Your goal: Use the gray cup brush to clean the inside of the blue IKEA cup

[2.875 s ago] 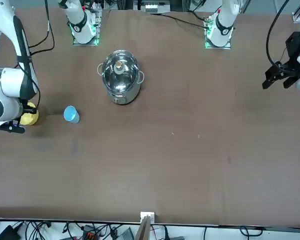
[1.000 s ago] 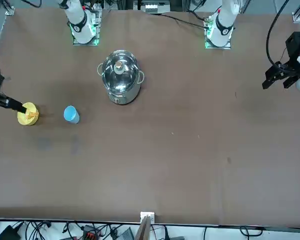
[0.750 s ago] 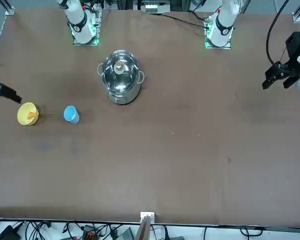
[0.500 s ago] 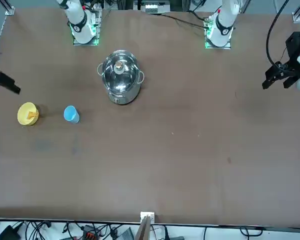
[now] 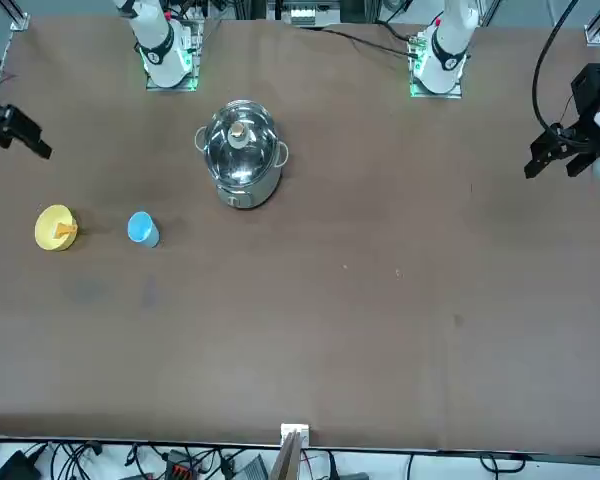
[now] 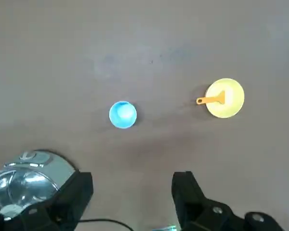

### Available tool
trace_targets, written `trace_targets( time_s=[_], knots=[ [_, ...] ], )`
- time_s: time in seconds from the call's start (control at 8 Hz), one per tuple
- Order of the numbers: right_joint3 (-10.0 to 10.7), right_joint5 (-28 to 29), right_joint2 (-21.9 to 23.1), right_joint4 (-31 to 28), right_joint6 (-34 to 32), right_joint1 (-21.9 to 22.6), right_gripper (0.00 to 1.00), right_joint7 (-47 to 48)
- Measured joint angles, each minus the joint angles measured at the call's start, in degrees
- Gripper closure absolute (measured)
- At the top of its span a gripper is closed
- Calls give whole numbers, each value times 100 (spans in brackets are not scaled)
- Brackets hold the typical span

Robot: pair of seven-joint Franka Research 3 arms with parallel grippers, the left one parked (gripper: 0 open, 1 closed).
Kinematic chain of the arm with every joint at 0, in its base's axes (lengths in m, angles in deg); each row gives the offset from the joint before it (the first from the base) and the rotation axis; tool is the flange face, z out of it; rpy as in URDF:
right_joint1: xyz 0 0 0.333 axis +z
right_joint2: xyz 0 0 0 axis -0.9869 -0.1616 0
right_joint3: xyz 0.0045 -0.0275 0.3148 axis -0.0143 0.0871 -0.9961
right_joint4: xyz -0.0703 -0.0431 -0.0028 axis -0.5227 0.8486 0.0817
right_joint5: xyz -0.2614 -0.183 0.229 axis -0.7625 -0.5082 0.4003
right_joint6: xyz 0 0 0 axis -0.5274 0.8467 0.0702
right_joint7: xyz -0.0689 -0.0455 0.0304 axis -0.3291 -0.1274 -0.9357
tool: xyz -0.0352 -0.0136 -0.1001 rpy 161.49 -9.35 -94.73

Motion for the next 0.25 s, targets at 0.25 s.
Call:
trace_targets(
  time_s=[0.25],
  knots=[
    [-3,0,205,-139,0,53,0,0]
  ],
)
